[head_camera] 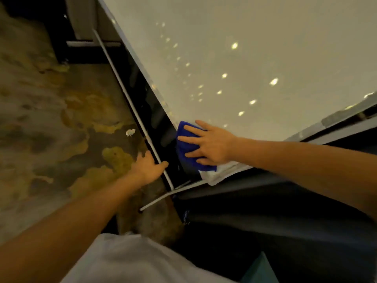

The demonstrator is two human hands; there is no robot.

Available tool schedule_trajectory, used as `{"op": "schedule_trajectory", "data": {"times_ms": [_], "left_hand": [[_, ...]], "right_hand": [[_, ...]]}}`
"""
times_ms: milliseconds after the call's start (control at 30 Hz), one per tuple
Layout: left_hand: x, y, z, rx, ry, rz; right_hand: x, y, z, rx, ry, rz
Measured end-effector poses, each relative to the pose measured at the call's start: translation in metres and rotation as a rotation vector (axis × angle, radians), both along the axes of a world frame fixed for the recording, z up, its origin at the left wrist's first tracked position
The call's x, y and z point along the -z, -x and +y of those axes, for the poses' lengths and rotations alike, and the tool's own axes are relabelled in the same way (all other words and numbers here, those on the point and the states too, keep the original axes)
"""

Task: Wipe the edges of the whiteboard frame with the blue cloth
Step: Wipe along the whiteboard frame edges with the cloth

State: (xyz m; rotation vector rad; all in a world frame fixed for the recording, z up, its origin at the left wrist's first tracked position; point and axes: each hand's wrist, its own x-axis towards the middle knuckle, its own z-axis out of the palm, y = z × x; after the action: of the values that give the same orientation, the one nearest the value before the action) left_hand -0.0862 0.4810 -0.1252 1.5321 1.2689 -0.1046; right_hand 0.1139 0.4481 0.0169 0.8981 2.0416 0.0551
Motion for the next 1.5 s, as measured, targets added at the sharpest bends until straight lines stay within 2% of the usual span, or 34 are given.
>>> {"op": "schedule_trajectory", "data": {"times_ms": [67,133,200,300,367,433,533,600,700,867,967,1067,1133,1200,1233,1300,1367,1433,1500], "left_hand": [[-0.007,-0.022,-0.022,-0.355,0.371,-0.208],[-0.019,-0.043,-0.040,-0.602,0.741,-0.335],[-0.026,-0.063,-0.050,-0.700,0.863,-0.429],[-0.027,-0.087,-0.060,-0.686,0.779,-0.593],[-0.028,-0.096,-0.064,-0.679,0.802,-0.640],[-0.031,-0.109,-0.074,-0.752,0.797,-0.674],[-0.040,-0.139,-0.074,-0.905,0.673,-0.701],[-0.042,-0.156,-0.065,-1.025,0.611,-0.672],[-0.049,-0.162,-0.056,-1.128,0.431,-0.598],[-0.060,-0.177,-0.055,-1.086,0.239,-0.423],[-0.065,-0.177,-0.058,-1.082,0.260,-0.343],[-0.072,-0.174,-0.059,-1.071,0.324,-0.302],[-0.075,-0.171,-0.056,-1.069,0.277,-0.266],[-0.075,-0.171,-0.054,-1.074,0.228,-0.217],[-0.075,-0.171,-0.055,-1.072,0.214,-0.192],[-0.075,-0.176,-0.061,-1.066,0.200,-0.157],[-0.074,-0.180,-0.066,-1.057,0.190,-0.132],[-0.074,-0.180,-0.066,-1.053,0.193,-0.114],[-0.073,-0.179,-0.063,-1.052,0.188,-0.102]], "right_hand": [[-0.012,-0.002,0.026,0.022,-0.003,0.005],[-0.015,0.002,0.044,0.065,-0.086,-0.010],[-0.009,0.009,0.050,0.082,-0.101,-0.010],[0.005,0.001,0.046,-0.007,-0.053,-0.027],[0.008,-0.002,0.059,-0.061,-0.032,-0.036],[0.007,-0.005,0.083,-0.139,-0.040,-0.052],[-0.001,-0.014,0.142,-0.194,-0.159,-0.024],[-0.007,-0.012,0.187,-0.257,-0.211,-0.051],[-0.006,-0.011,0.215,-0.307,-0.131,-0.067],[0.029,-0.003,0.149,-0.346,0.209,-0.095],[0.032,-0.002,0.138,-0.392,0.318,-0.074],[0.020,0.003,0.175,-0.401,0.199,-0.147],[0.010,0.013,0.197,-0.338,0.047,-0.205],[0.014,0.020,0.189,-0.279,-0.011,-0.163],[0.023,0.021,0.173,-0.318,0.046,-0.151],[0.041,0.012,0.134,-0.469,0.288,-0.155],[0.044,0.009,0.126,-0.494,0.417,-0.139],[0.035,0.015,0.152,-0.391,0.289,-0.125],[0.021,0.020,0.182,-0.263,0.036,-0.183]]}}
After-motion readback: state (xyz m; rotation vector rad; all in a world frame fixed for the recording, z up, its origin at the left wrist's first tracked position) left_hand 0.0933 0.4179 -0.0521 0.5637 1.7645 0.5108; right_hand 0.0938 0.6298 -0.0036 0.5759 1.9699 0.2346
